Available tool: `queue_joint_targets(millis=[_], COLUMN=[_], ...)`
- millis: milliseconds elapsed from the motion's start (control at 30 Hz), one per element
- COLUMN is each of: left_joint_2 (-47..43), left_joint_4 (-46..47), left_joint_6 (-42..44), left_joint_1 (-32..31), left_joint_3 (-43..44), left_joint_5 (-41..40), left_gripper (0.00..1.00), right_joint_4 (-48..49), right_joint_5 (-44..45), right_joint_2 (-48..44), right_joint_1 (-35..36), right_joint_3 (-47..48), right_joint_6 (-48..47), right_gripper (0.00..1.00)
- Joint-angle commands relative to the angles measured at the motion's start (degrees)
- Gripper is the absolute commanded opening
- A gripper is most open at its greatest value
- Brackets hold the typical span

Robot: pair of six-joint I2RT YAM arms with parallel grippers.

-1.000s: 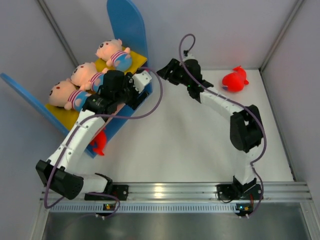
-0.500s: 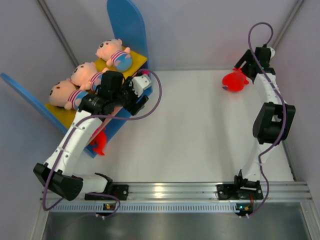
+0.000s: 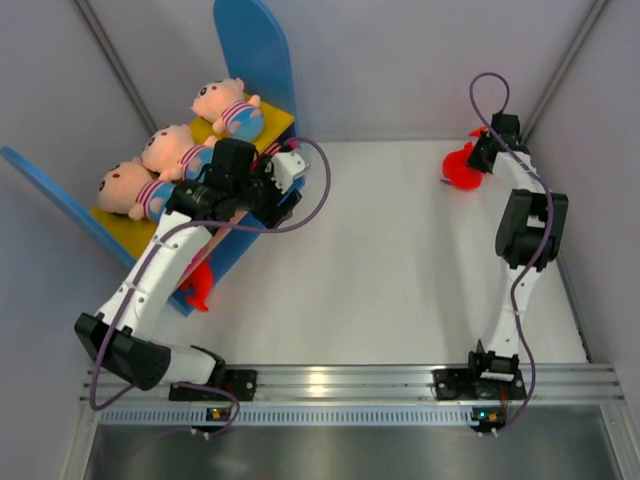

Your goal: Place and organize the stuffed toys onto the shelf

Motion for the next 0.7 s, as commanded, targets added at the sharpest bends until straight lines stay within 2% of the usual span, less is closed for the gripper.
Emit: queue_joint_targets(millis=[0, 133, 167, 233, 267, 367, 433, 467, 500, 567, 600, 667], left_joint_2=[-1.04, -6.12, -7.19, -10.18, -11.49, -19.39, -26.51, -28.71, -31.78, -33.38, -33.74, -33.83], left_joint_4=[-0.25, -0.25, -0.42, -1.82, -2.0, -2.09, -2.01, -2.01, -1.92, -1.92, -1.92, -1.92], left_joint_6=[-0.19, -1.17, -1.08, 0.15, 0.68, 7.08, 15.24, 18.32, 23.57, 27.56, 29.93, 31.7], left_joint_1=[-0.67, -1.9, -2.6, -3.39, -3.92, -4.19, -4.27, -4.36, -4.36, -4.36, -4.36, -4.36], left_joint_3=[1.8, -2.68, -3.65, -6.37, -7.51, -13.31, -17.27, -18.32, -19.73, -20.7, -20.8, -21.06], left_joint_5=[1.84, 4.04, 3.52, 2.12, 1.5, 2.1, 4.56, 5.18, 5.36, 4.48, 4.22, 5.0], left_gripper=[0.68, 0.66, 0.66, 0.64, 0.64, 0.66, 0.7, 0.76, 0.77, 0.79, 0.8, 0.81], right_joint_4=[2.21, 5.91, 5.39, 3.9, 2.15, -2.33, -4.27, -7.15, -8.66, -10.69, -10.26, -8.08], right_joint_5=[-0.46, -1.86, -1.78, -0.73, -0.11, -0.01, -3.16, -3.18, -2.92, -2.92, -3.61, -6.07], right_joint_2=[-8.48, -22.0, -28.47, -35.27, -41.83, -53.27, -57.78, -60.85, -61.84, -63.16, -63.34, -62.99], right_joint_1=[0.7, 2.71, 3.59, 7.54, 10.08, 17.12, 21.34, 23.09, 27.98, 34.15, 40.19, 45.32], right_joint_3=[-8.91, -22.18, -26.81, -31.32, -35.61, -42.47, -44.78, -45.23, -44.97, -42.96, -42.42, -40.67], right_joint_6=[-0.37, 0.33, 0.68, 2.61, 3.14, 6.56, 9.9, 10.7, 11.31, 12.98, 15.08, 17.99], right_gripper=[0.0, 0.0, 0.0, 0.0, 0.0, 0.0, 0.0, 0.0, 0.0, 0.0, 0.0, 0.0])
